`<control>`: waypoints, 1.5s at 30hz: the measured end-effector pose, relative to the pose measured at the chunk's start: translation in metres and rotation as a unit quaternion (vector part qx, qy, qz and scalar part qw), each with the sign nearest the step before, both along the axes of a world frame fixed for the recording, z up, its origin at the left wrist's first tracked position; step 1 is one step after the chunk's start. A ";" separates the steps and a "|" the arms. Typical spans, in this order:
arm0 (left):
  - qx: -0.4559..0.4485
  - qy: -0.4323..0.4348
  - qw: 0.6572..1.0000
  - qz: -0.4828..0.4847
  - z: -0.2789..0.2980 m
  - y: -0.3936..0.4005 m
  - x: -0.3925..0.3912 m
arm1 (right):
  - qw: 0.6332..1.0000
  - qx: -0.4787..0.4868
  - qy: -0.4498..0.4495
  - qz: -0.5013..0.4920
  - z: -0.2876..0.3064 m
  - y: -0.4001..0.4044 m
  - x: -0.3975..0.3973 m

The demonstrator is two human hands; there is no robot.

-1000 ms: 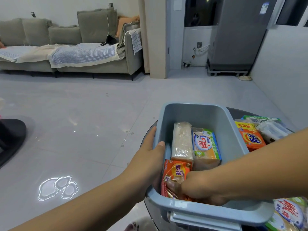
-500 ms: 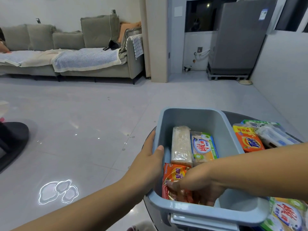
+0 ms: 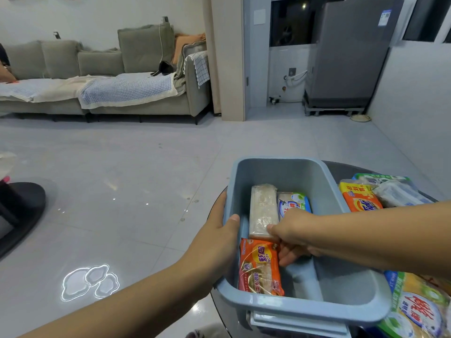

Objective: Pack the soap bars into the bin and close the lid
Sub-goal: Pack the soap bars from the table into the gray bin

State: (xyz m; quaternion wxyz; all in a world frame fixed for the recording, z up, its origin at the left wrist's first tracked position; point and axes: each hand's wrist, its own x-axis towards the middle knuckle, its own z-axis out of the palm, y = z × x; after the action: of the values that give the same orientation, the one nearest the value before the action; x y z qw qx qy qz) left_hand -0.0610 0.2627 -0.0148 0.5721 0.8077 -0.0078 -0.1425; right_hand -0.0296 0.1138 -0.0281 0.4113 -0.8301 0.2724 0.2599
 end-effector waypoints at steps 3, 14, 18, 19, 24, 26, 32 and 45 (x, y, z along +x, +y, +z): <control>-0.013 0.011 1.000 0.006 -0.002 0.000 0.002 | 1.000 -0.011 -0.011 0.011 -0.001 0.002 0.004; -0.027 0.016 0.999 0.014 -0.007 0.002 0.009 | 0.985 -0.118 -0.066 0.106 -0.010 0.006 0.017; -0.015 -0.004 1.000 0.012 -0.006 0.002 0.009 | 0.995 -0.055 -0.017 0.078 -0.005 0.003 0.011; -0.012 -0.006 1.000 0.014 -0.006 0.002 0.007 | 0.997 -0.038 0.006 0.069 -0.004 0.002 0.007; 0.002 -0.007 1.000 0.021 -0.001 -0.001 0.002 | 0.991 0.038 0.123 0.044 -0.008 0.002 -0.023; -0.002 -0.008 1.000 0.026 0.001 -0.001 0.000 | 0.979 0.116 0.163 0.036 -0.007 0.006 -0.029; -0.060 0.027 0.996 0.052 -0.002 -0.003 0.003 | 0.975 0.153 0.152 0.052 -0.004 0.004 -0.030; -0.021 -0.009 0.999 0.043 -0.003 -0.002 0.004 | 0.979 0.105 0.139 0.105 -0.011 0.009 -0.023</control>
State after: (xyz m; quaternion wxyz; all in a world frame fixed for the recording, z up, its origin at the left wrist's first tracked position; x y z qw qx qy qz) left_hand -0.0574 0.2606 -0.0179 0.5945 0.7962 0.0191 -0.1105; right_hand -0.0530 0.1224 -0.0389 0.4250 -0.7618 0.2095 0.4418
